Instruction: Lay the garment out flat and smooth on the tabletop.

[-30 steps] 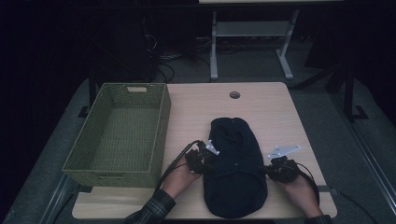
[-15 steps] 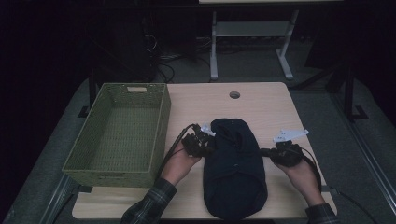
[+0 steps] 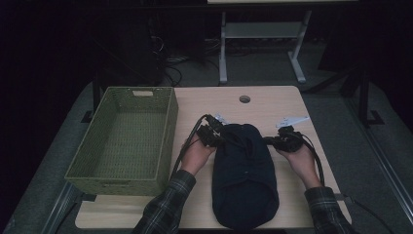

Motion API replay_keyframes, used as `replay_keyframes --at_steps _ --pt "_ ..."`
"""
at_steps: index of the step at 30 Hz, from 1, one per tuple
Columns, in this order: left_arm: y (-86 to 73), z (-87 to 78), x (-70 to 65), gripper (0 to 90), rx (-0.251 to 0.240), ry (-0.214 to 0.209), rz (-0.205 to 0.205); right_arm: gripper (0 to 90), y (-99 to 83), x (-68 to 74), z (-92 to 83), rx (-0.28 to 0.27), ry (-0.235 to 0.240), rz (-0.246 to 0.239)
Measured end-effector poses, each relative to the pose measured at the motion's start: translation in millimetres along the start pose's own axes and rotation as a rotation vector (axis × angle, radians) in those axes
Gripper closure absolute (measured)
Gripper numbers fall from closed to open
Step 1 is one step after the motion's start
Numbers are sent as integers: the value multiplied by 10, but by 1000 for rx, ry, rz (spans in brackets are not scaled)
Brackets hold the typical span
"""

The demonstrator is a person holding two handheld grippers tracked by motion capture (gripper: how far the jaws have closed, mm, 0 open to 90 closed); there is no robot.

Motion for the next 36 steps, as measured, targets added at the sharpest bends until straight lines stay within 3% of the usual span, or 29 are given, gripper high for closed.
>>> replay_keyframes --at_steps 5,9,16,24,29,32,36 --pt "-128 147 35 899 57 -14 -22 897 -30 67 168 48 14 -22" --pt "-251 197 49 899 117 6 -9 898 -69 144 282 87 15 -56" --pt "-338 148 34 900 98 -1 -20 898 -135 236 329 104 10 -81" --pt "-361 123 -24 900 119 24 6 899 -195 174 237 110 -21 -97" --pt "-392 110 -40 900 89 15 -7 898 -216 166 212 110 -29 -106" --pt "-405 97 -18 899 76 -13 -26 891 -196 180 198 106 -12 -106" --pt "-393 66 42 850 66 -17 -36 820 -150 180 135 92 -6 -103"
Point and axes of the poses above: each handheld gripper's, and its own axes: z roughly forward along the jaws, y roughly out of its top, x roughly to its left, the point moved 5 cm from there along z, roughly forward along the jaws, and after that the axes turned 14 degrees about z, right-handed, at the moved point
